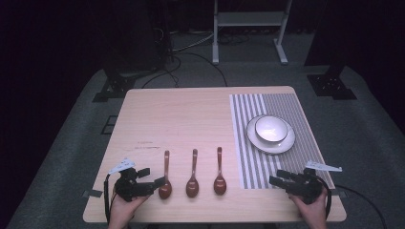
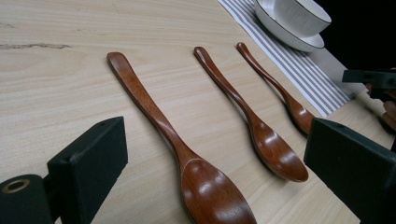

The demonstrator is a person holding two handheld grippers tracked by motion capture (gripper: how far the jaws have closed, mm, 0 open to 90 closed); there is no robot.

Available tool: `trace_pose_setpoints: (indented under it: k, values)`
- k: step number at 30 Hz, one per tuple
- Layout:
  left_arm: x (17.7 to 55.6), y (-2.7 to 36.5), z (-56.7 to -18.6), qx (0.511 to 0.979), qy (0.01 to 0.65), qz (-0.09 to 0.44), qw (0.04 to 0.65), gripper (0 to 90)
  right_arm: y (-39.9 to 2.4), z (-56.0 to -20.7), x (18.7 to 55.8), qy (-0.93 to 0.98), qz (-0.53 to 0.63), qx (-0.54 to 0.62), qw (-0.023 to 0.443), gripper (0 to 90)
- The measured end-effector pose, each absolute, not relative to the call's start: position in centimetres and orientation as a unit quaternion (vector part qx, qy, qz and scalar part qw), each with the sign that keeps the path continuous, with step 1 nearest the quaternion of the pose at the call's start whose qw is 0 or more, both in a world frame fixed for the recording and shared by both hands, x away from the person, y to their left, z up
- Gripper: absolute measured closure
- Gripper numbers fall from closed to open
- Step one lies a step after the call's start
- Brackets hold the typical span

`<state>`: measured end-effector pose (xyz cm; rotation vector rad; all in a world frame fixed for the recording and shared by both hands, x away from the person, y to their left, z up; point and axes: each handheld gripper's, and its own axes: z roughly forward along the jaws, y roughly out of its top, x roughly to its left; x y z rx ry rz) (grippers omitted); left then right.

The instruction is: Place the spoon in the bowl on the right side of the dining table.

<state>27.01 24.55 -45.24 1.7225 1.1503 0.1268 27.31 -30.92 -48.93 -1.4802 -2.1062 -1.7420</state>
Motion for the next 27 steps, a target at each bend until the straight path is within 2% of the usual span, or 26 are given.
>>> trace_pose_setpoints:
  k: [13,27]
  values:
    - [26.9,23.7,-45.1,0.717,0.464,0.019,0.519,5.2,-30.2,-48.9,27.7,-0.675,-0.563,-0.476,0.031,25.6]
    - [26.3,19.5,-45.5,0.741,0.422,-0.058,0.52,5.2,-26.5,-46.7,29.9,-0.705,-0.558,-0.437,0.04,25.6]
